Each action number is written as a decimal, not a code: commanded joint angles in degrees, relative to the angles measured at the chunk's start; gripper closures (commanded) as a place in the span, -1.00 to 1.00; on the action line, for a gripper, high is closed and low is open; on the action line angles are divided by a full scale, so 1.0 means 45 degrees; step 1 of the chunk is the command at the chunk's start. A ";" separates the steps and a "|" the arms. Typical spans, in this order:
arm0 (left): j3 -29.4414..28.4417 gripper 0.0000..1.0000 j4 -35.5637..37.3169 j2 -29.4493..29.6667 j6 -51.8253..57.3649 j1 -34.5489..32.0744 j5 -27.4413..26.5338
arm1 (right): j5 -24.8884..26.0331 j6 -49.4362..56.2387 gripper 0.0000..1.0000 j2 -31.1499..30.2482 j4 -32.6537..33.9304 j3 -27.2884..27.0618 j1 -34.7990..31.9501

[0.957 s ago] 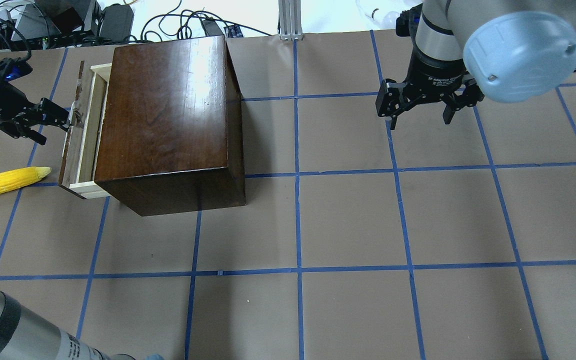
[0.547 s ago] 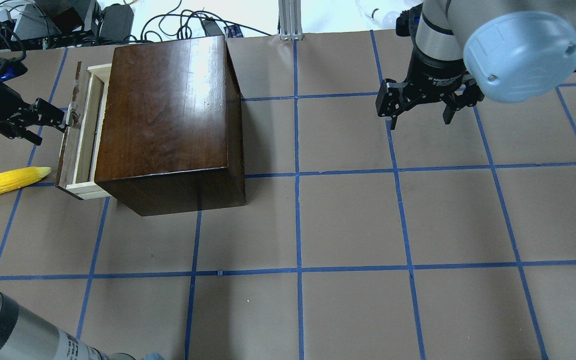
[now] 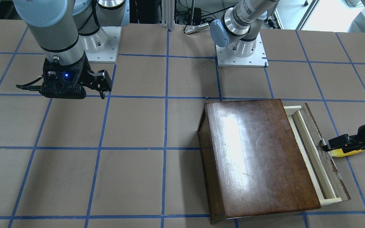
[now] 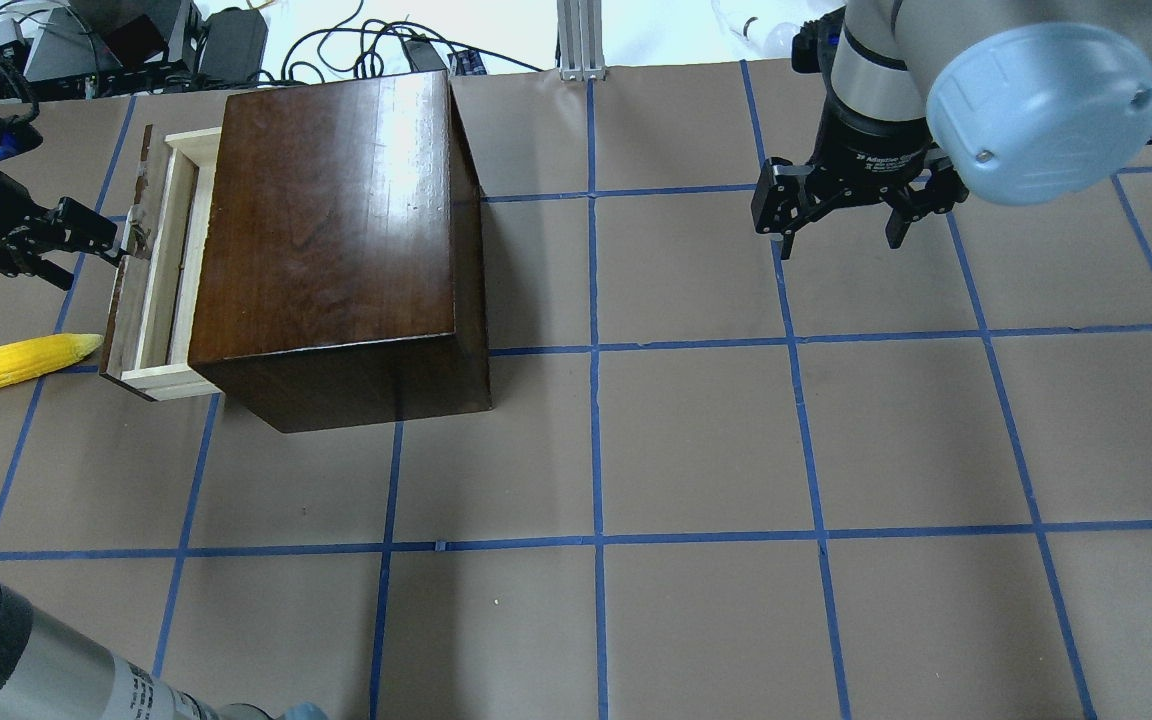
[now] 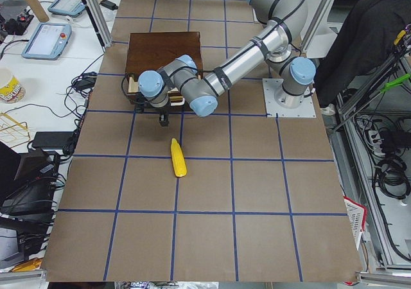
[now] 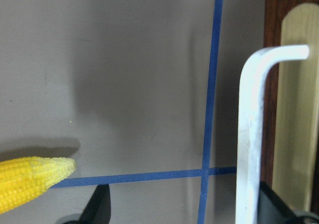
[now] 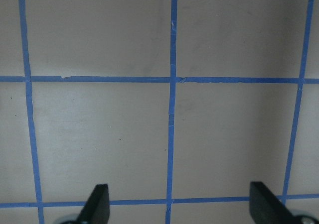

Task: Open drawer and put corn inside
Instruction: 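Release the handle and move the left gripper down toward the yellow corn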

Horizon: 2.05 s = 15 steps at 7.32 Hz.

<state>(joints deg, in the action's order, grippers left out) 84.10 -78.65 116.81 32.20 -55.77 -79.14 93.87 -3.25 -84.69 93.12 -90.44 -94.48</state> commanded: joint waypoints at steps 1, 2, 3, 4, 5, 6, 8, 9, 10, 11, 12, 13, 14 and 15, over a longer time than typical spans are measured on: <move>-0.0017 -1.00 -0.0003 -0.0002 0.0186 0.0010 -0.0166 | 0.0000 0.0000 -1.00 0.0012 -0.0009 0.0000 0.0000; -0.0017 -1.00 -0.0003 -0.0002 0.0188 0.0010 -0.0167 | 0.0000 0.0000 -1.00 -0.0007 -0.0009 0.0000 0.0000; -0.0017 -1.00 -0.0003 -0.0002 0.0207 0.0010 -0.0186 | 0.0000 0.0000 -1.00 -0.0007 -0.0009 0.0000 0.0000; -0.0037 -1.00 -0.0003 -0.0021 0.0207 0.0049 -0.0186 | 0.0000 0.0000 -1.00 -0.0007 -0.0009 0.0000 0.0000; -0.0056 -1.00 -0.0003 -0.0041 0.0285 0.0204 -0.0186 | 0.0000 0.0000 -1.00 -0.0007 -0.0009 0.0000 0.0000; -0.0095 -1.00 -0.0003 -0.0099 0.0286 0.0205 -0.0186 | 0.0000 0.0000 -1.00 -0.0007 -0.0009 0.0000 0.0000; -0.0115 -1.00 -0.0022 -0.0177 0.0286 0.0205 -0.0263 | 0.0000 0.0000 -1.00 -0.0007 -0.0009 0.0000 0.0000; -0.0173 -1.00 -0.0022 -0.0294 0.0286 0.0205 -0.0516 | 0.0000 0.0000 -1.00 -0.0007 0.0010 0.0000 0.0000; -0.0406 -1.00 -0.0119 -0.0314 0.0479 0.0205 -0.0576 | 0.0000 0.0000 -1.00 0.0012 -0.0009 0.0000 0.0000; -0.0601 -1.00 -0.0216 -0.0334 0.1158 0.0244 -0.1099 | 0.0000 0.0000 -1.00 0.0012 -0.0009 0.0000 0.0000; -0.0507 -1.00 -0.0063 -0.0295 0.3253 0.0399 -0.1974 | 0.0000 0.0000 -1.00 0.0012 -0.0009 0.0000 0.0000; -0.0428 -1.00 -0.0042 -0.0217 0.4743 0.0749 -0.2080 | 0.0000 0.0000 -1.00 -0.0007 -0.0009 0.0000 0.0000; -0.0408 -1.00 -0.0003 -0.0062 0.5396 0.1003 -0.2100 | 0.0000 0.0000 -1.00 0.0012 -0.0009 0.0000 0.0000; -0.0369 -1.00 0.0017 0.0056 0.6679 0.1103 -0.3048 | 0.0000 0.0000 -1.00 -0.0007 -0.0009 0.0000 0.0000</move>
<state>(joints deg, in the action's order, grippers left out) 82.23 -78.73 116.38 55.73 -51.75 -89.40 93.87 -3.25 -84.68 93.08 -90.44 -94.48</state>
